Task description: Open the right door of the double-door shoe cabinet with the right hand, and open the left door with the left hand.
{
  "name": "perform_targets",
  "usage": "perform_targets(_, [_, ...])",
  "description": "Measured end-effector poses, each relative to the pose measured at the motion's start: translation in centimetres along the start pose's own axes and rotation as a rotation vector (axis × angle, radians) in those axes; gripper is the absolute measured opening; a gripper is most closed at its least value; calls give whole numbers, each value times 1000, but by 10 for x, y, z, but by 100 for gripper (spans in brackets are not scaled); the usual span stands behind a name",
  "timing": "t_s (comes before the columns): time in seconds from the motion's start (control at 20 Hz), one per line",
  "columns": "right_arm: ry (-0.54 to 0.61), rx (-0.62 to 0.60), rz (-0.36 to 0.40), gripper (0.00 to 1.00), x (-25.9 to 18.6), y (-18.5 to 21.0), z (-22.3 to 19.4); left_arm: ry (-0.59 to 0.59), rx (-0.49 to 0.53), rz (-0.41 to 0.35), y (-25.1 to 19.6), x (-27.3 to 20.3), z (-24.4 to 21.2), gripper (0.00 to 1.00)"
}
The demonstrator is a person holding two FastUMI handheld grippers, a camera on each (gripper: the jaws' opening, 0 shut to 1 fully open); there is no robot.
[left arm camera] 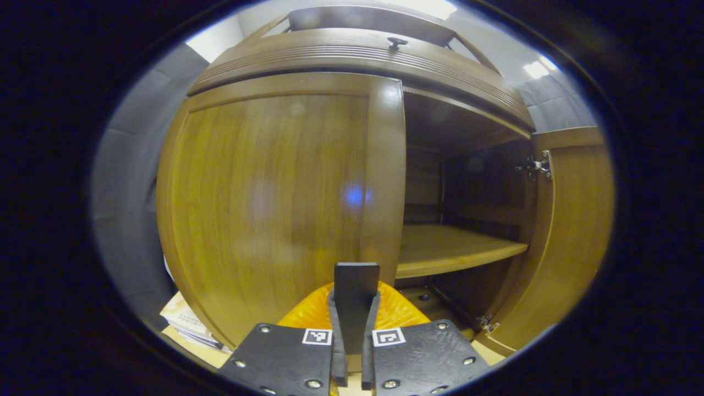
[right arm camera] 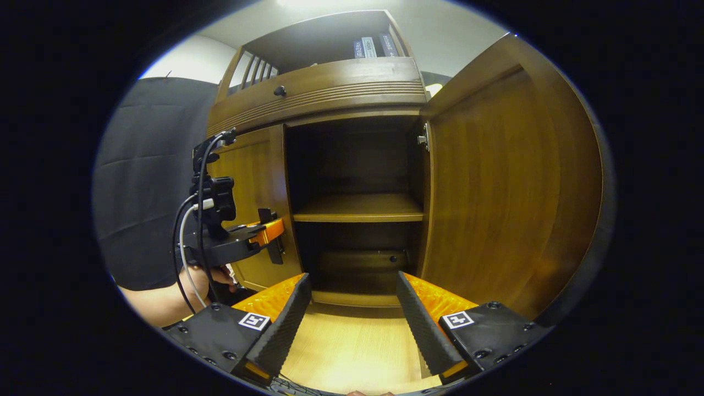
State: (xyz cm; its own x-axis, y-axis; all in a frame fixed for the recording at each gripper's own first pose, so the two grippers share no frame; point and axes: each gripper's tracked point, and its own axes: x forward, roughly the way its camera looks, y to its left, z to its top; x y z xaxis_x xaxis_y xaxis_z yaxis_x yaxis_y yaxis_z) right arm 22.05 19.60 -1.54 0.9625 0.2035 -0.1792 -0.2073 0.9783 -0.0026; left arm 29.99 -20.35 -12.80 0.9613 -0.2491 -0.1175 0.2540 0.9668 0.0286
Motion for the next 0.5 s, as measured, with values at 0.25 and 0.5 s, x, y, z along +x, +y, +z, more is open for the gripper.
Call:
perform_targets(0.25, [-10, 15, -16, 93, -2, 0, 1, 0, 5, -28, 1, -20, 1, 13])
perform_targets(0.5, [-12, 25, -26, 93, -7, 1, -2, -2, 17, -40, 3, -41, 3, 12])
